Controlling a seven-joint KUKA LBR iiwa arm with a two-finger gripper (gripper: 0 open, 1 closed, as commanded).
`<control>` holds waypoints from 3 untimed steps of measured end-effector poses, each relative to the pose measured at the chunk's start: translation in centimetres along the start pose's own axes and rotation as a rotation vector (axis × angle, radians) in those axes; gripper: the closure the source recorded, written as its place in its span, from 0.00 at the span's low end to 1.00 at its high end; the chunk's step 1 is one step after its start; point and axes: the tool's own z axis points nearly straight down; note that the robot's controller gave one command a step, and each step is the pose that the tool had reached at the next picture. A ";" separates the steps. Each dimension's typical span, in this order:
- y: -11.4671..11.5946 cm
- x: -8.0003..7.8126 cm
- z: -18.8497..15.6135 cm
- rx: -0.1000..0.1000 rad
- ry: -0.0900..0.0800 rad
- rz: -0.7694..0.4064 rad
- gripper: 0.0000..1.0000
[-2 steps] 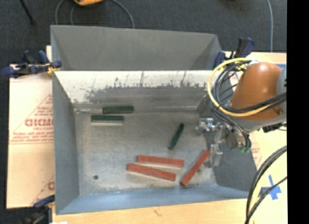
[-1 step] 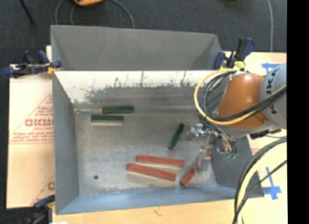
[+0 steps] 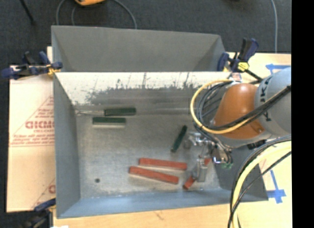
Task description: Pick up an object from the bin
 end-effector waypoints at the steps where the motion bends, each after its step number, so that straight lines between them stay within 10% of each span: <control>1: -4.6 0.2 -1.1 0.000 -0.007 0.083 0.00; 3: 1.0 0.5 -3.2 -0.001 -0.002 0.082 0.00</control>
Offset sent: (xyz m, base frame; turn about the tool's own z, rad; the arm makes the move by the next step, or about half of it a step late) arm -0.0024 0.0233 0.0418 0.0431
